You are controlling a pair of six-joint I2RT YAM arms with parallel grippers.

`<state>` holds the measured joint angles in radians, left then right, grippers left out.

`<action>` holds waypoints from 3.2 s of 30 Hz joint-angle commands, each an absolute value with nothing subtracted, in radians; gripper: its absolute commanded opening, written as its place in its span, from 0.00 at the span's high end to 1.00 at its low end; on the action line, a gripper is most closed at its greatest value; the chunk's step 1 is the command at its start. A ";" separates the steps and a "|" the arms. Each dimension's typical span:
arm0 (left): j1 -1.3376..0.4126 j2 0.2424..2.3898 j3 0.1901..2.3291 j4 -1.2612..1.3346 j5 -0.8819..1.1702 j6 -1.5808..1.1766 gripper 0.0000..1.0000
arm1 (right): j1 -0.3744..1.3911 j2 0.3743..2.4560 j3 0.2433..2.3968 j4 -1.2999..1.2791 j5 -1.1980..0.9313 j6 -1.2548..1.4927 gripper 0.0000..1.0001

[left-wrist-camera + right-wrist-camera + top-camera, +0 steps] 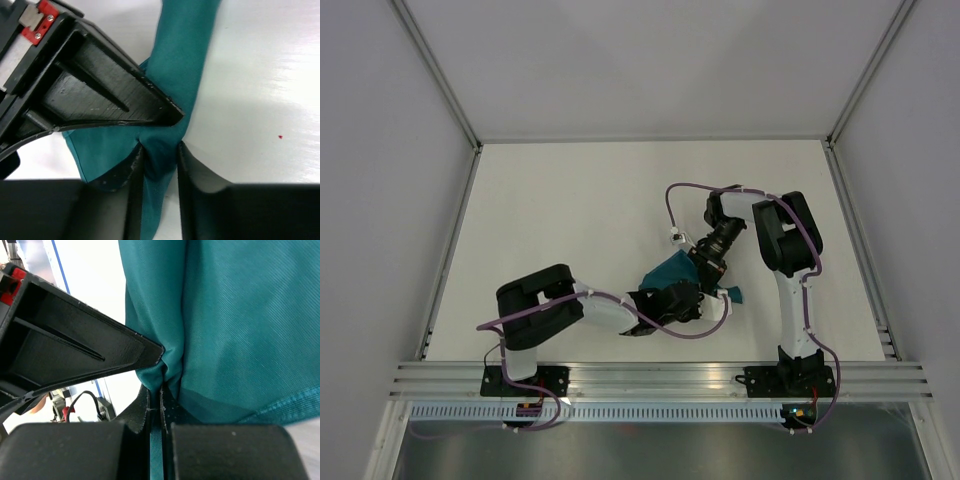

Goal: Fold the napkin, place the utensils inside, and roll it up
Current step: Roll the napkin with the utensil

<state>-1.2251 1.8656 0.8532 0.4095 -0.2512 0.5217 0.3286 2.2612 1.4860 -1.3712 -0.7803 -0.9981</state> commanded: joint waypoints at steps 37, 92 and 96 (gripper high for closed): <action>-0.819 2.140 1.313 -0.366 0.771 0.169 0.98 | 0.061 1.485 0.947 -0.402 -0.610 -0.578 0.26; -0.649 2.036 1.353 -0.154 0.580 -0.072 0.65 | 0.652 1.322 0.505 -0.273 -0.221 -0.953 0.80; -0.627 1.925 1.278 -0.072 0.410 -0.136 0.65 | 0.637 1.374 0.580 -0.366 -0.259 -0.966 0.81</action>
